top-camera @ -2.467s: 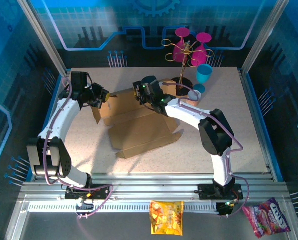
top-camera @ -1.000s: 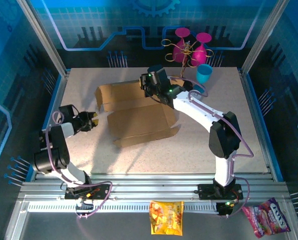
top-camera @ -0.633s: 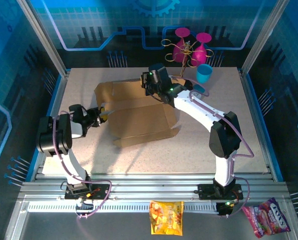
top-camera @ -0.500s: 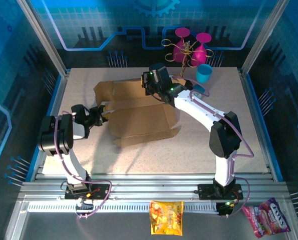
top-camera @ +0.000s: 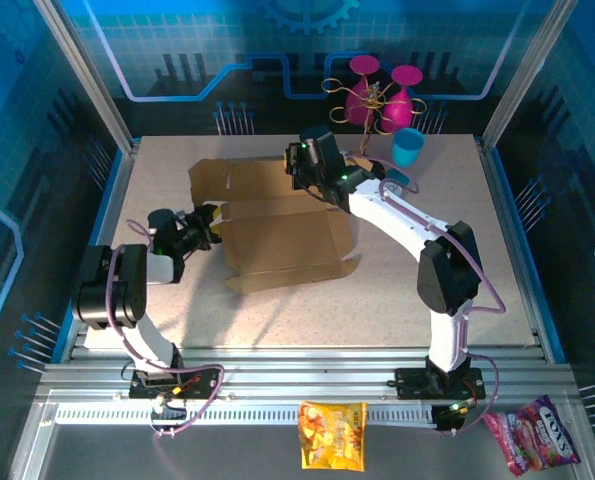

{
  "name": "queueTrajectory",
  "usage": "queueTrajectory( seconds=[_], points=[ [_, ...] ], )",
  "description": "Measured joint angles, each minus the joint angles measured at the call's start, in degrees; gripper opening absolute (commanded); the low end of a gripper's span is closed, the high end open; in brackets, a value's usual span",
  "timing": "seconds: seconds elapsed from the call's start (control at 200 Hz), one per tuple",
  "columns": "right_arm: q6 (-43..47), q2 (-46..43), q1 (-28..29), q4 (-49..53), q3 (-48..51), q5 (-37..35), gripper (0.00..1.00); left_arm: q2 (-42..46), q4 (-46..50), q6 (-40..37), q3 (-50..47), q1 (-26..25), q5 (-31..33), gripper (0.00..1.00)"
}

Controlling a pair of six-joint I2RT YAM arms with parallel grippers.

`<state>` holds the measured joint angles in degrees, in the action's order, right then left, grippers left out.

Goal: Fold the paper box

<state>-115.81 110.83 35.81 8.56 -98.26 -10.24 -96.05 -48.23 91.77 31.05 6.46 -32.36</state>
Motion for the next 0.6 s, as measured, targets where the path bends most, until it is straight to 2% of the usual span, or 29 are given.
queueTrajectory(
  seconds=[0.24, 0.6],
  points=[
    [-0.15, 0.0, 0.0, -0.02, 0.0, -0.02, 0.0, 1.4, 16.46, -10.14, 6.29, -2.64, 0.9, 0.41],
    [-0.15, 0.0, 0.0, 0.0, 0.61, -0.2, 0.0, -0.07, 39.1, -24.17, 17.51, -6.82, 4.9, 0.43]
  ],
)
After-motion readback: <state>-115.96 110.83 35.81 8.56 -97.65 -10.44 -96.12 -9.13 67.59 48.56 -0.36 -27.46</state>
